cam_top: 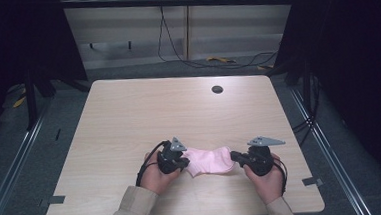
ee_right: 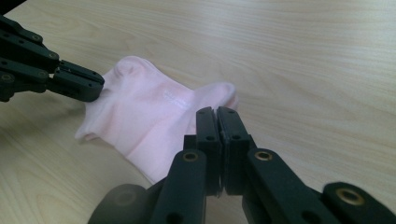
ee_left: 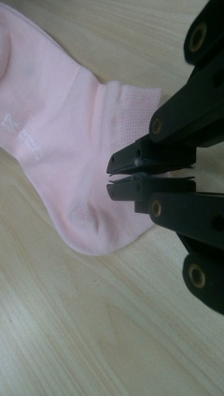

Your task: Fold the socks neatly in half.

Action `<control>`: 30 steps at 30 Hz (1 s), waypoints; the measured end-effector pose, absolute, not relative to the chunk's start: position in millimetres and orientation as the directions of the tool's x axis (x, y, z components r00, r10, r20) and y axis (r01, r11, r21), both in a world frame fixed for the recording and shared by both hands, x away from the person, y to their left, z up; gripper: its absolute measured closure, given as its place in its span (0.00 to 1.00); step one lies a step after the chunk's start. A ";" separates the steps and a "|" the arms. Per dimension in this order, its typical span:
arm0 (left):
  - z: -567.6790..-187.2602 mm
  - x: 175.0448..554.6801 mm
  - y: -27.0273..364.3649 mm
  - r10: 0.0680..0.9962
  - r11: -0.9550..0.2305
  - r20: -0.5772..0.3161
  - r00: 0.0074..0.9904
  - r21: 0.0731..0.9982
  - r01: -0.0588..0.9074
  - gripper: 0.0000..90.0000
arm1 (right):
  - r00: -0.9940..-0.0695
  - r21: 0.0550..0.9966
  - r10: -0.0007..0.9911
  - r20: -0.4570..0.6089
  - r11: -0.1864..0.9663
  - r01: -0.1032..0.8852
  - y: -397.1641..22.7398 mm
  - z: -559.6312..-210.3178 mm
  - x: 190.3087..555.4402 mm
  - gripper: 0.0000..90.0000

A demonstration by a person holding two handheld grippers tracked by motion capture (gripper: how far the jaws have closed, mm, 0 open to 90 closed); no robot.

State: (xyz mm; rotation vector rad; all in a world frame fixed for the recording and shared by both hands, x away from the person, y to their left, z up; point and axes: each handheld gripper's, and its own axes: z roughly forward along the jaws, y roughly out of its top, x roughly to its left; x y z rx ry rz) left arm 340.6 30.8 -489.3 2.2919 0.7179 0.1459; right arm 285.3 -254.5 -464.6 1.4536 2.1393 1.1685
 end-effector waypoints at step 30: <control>-489.7 339.4 30.6 0.542 -0.579 -0.099 0.834 0.675 0.457 0.95 | -0.490 0.779 0.852 0.185 0.177 0.602 -220.4 -449.7 292.9 0.98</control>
